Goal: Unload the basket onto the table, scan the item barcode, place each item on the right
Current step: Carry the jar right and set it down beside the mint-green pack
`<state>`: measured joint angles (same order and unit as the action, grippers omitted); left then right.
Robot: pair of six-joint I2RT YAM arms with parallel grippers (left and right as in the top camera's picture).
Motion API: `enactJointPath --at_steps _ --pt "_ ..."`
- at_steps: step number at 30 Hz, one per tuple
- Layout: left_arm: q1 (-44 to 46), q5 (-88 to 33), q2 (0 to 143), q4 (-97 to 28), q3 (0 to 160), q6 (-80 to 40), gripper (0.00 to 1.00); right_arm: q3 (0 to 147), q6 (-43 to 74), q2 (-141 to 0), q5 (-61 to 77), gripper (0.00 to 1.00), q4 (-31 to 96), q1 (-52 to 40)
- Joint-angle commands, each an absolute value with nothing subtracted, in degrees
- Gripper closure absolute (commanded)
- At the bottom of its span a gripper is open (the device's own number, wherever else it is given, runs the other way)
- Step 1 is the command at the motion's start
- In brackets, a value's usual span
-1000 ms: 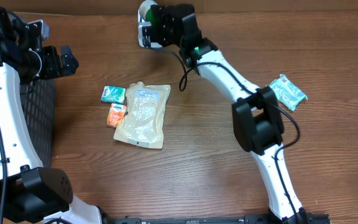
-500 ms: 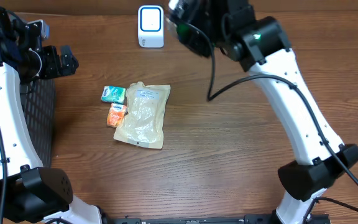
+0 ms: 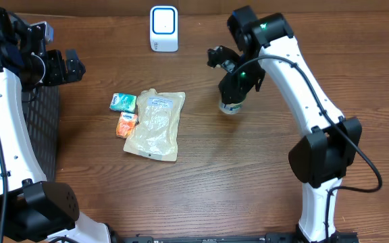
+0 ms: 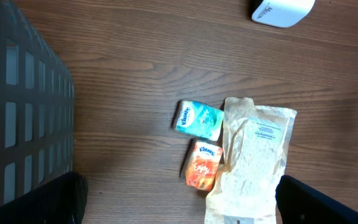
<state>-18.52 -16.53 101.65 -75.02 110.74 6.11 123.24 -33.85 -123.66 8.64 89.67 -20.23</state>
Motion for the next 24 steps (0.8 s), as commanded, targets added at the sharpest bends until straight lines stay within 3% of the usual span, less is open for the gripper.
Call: enactJointPath --at_steps 1,12,24 --pt "-18.68 -16.99 99.96 -74.91 111.7 5.65 0.01 123.68 -29.89 -126.21 6.87 0.59 89.47 -16.36" --pt "-18.68 -16.97 99.96 -74.91 111.7 5.65 0.01 123.68 -23.75 -132.84 1.45 0.6 81.21 -5.56" --pt "-18.68 -16.99 99.96 -74.91 111.7 5.65 0.01 123.68 -23.77 -132.9 -4.05 0.56 77.28 -3.14"
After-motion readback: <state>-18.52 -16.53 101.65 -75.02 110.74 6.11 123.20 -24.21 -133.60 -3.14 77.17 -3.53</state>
